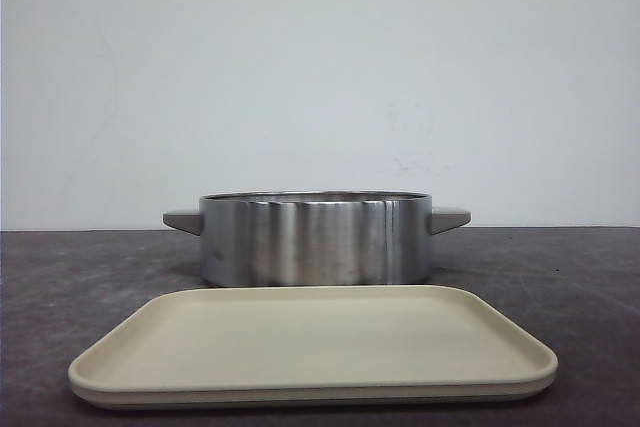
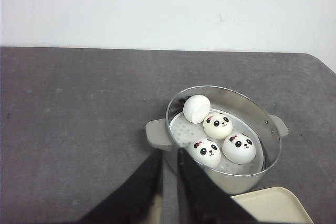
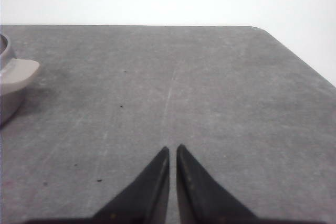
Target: Steam buns
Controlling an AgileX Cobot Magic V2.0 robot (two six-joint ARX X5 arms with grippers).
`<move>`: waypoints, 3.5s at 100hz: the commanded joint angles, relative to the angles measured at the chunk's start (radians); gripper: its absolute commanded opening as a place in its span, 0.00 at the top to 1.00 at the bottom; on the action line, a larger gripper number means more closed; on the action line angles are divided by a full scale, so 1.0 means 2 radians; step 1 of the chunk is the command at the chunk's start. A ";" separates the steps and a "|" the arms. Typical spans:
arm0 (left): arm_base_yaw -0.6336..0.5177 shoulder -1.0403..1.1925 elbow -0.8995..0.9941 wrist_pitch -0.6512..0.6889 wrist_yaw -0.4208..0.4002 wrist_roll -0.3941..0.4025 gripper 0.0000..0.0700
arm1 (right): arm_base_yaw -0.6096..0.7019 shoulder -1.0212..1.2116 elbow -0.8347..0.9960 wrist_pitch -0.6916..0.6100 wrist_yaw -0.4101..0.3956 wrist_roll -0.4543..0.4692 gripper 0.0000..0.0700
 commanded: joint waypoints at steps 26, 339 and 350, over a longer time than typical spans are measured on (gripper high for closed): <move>-0.003 0.002 0.005 0.005 -0.002 0.002 1.00 | 0.000 -0.001 -0.002 -0.001 -0.044 -0.007 0.98; 0.267 -0.310 -0.524 0.278 0.133 0.080 1.00 | 0.000 -0.001 -0.002 0.006 -0.041 -0.007 0.98; 0.267 -0.310 -0.524 0.278 0.133 0.080 1.00 | 0.000 -0.001 -0.002 0.006 -0.041 -0.007 0.98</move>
